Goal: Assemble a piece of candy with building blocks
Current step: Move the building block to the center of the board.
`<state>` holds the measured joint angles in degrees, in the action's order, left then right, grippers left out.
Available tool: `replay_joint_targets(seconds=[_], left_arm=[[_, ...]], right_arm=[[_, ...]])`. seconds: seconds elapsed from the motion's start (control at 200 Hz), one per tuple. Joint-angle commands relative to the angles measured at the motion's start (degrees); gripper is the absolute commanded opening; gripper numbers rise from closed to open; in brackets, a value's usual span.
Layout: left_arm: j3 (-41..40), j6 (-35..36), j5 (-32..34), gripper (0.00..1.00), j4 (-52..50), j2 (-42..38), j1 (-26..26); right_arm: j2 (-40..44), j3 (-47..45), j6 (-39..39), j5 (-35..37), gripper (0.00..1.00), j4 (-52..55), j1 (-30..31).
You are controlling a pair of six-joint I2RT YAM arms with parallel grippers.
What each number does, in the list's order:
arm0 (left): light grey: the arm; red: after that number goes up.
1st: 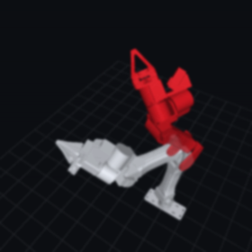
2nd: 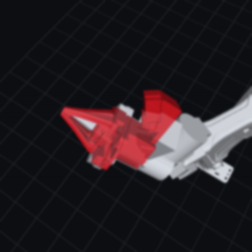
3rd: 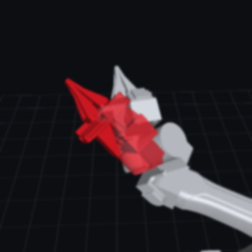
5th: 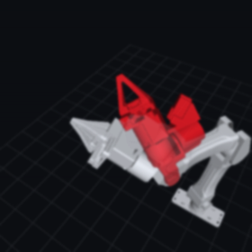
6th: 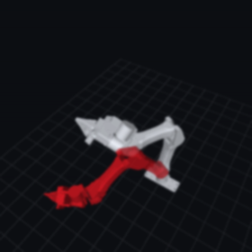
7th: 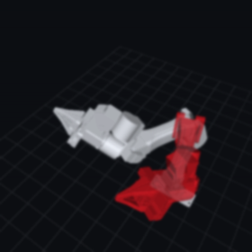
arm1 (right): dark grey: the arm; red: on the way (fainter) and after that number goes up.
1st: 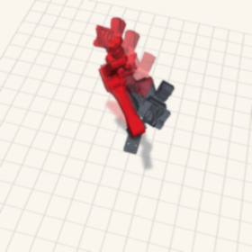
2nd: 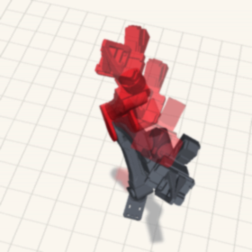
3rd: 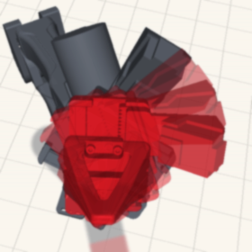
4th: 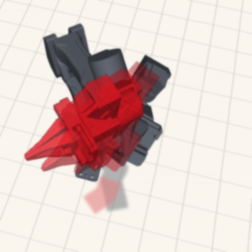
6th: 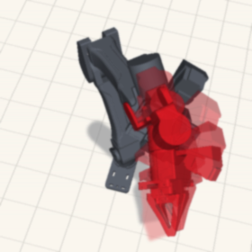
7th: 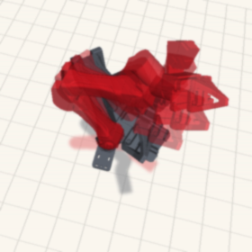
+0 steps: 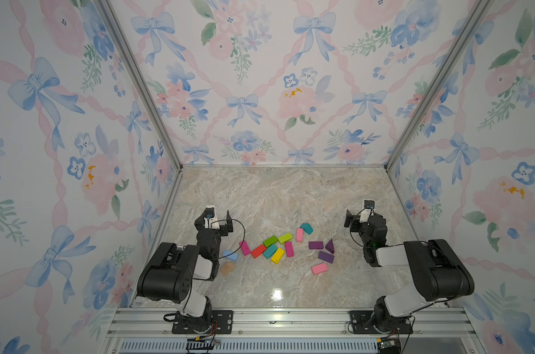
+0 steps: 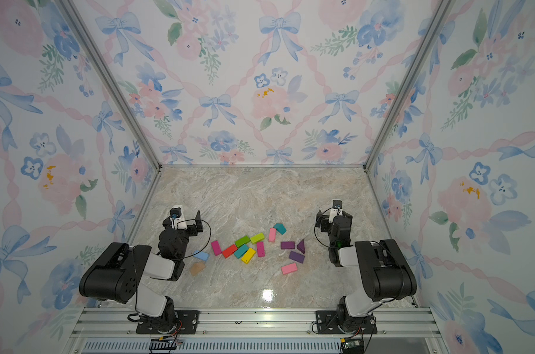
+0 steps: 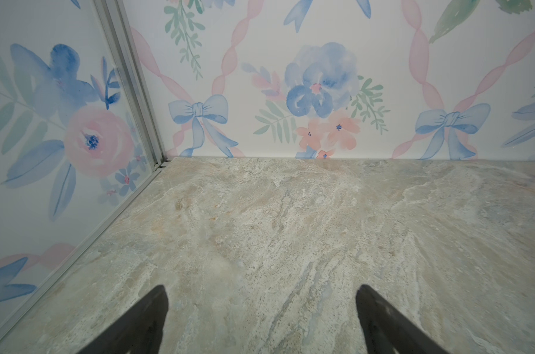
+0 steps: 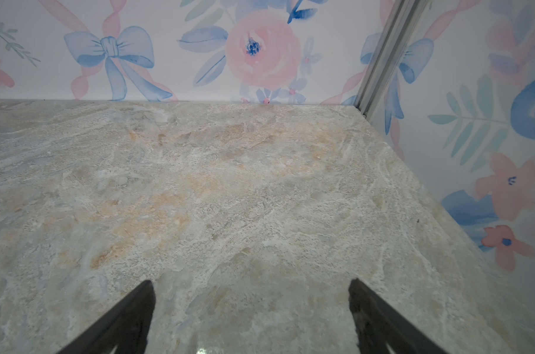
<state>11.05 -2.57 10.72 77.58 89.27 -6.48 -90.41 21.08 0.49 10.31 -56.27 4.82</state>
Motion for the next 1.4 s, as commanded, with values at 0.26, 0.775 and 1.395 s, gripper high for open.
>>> replay_joint_targets(seconds=[0.26,0.775,1.395], left_arm=[[16.5,-13.36,30.61,0.98,-47.32,-18.44,-14.96],[22.22,-28.14,-9.0,0.98,-90.0,-25.52,-19.92],[38.26,-19.77,-7.65,0.92,-94.12,-2.34,-29.87]], right_arm=[[18.4,6.9,5.53,15.48,0.99,26.28,10.49],[31.24,21.44,-11.99,-15.19,0.99,77.06,28.09],[20.78,30.95,-12.78,-18.88,0.99,90.86,33.33]])
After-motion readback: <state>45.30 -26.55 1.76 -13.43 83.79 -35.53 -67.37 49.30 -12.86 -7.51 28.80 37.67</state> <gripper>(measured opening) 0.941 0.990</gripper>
